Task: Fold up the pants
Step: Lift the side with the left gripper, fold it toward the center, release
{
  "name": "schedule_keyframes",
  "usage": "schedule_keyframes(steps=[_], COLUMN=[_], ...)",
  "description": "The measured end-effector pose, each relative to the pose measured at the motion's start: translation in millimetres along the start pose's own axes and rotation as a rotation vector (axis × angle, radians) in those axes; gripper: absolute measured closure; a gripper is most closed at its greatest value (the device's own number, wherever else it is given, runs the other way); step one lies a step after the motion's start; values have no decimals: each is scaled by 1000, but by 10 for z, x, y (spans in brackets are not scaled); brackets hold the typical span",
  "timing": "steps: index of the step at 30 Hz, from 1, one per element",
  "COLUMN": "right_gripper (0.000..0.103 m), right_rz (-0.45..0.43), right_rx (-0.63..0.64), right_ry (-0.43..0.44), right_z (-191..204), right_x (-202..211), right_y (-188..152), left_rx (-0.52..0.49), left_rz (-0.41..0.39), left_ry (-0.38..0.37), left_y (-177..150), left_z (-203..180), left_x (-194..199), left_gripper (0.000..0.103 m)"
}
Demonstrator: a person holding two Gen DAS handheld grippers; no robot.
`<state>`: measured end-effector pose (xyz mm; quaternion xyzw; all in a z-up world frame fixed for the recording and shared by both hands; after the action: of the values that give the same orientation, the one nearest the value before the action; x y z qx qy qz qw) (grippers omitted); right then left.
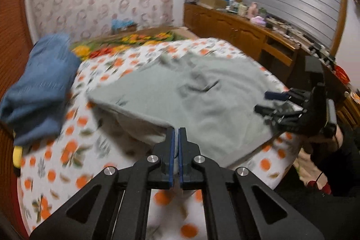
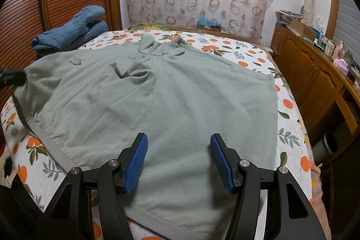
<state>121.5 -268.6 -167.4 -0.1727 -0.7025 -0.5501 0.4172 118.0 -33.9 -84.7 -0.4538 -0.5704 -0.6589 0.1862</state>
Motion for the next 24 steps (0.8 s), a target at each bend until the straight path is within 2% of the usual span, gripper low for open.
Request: schedule_keyframes(steps=[3,11,19,24], right_gripper=[43,43,43,43], right_rz=[1,-30,-60,-65], right_rx=[-7,-38,-73,-79], right_ry=[24,-5,-18,-16], right_z=[-18,-204,-365,-342], right_x=[38,206,347,331], right_y=[-19,-95,-149,-184], left_rx=[-41,-138,-186,-178], left_rz=[-11,-28,-32,-28], left_ry=[-22,-99,-158,-134], left_y=[222,707,970,1002], left_z=[-180,-741,-1142,-1191], left_x=[-29,-124,-175,-215], left_gripper=[99,99,99,99])
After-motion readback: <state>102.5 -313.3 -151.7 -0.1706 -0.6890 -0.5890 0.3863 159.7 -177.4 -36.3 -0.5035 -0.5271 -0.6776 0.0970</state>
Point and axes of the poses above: each gripper's, at about its wrist camera, not at the fingertips, and x roughly against the way its jaws point, z to its left, y to its top, the point moved 7 cm from there along -x, roughly the way its jaws point, and after that the axes turned 11 degrees about z, right-handed, at the moved point
